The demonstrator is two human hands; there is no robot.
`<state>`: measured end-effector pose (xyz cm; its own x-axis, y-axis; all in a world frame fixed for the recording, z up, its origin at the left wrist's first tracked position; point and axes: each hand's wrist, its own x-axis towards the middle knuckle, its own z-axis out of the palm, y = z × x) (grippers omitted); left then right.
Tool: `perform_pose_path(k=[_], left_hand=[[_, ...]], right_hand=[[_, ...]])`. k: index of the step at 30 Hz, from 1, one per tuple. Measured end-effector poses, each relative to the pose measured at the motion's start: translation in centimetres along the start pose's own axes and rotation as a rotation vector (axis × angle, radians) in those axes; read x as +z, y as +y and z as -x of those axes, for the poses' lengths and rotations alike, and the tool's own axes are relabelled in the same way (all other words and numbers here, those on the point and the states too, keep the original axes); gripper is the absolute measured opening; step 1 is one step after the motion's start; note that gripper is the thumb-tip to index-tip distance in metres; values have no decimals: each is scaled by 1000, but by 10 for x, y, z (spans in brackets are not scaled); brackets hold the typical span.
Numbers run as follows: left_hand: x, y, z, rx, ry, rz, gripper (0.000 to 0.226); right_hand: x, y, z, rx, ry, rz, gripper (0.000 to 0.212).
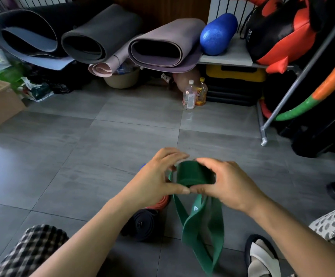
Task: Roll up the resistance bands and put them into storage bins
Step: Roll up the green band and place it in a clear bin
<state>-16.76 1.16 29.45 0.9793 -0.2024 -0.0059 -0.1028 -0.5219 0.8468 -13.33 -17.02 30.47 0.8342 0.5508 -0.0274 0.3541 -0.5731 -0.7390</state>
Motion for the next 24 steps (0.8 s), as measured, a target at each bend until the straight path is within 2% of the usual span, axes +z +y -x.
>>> perform_pose_path(k=[2,4,8,10,12,15,17,19,20,22,24], left_hand=[[1,3,1,-50,-22,82,54],[1,6,3,-90,12,325,52],[2,7,4,-91,80,700,49],[6,8,5,-54,116,871,48],[12,7,3,-43,138,1051,57],[21,5,1,-71,144,1223,71],[22,3,1,-125,149,1266,62],[15,4,0,-221,105,1159,47],[9,4,0,-239,59,988,47],[-4,1,-2,-222,13,492,55],[-12,-1,-3,-147,-1,214,68]], right_hand=[[0,-2,2,2,-22,36,52],[-4,-4,2,-15,0,-57,49],[-9,-4,3,22,2,-547,62],[-2,-4,4,-11,16,-738,57],[7,-6,4,-61,80,-814,50],[19,-7,1,-29,165,-922,42],[20,-4,-1,19,171,-890,41],[16,0,-3,66,130,-760,39],[12,2,-3,92,101,-661,38],[7,7,-5,133,52,-432,35],[7,7,-5,131,10,-157,36]])
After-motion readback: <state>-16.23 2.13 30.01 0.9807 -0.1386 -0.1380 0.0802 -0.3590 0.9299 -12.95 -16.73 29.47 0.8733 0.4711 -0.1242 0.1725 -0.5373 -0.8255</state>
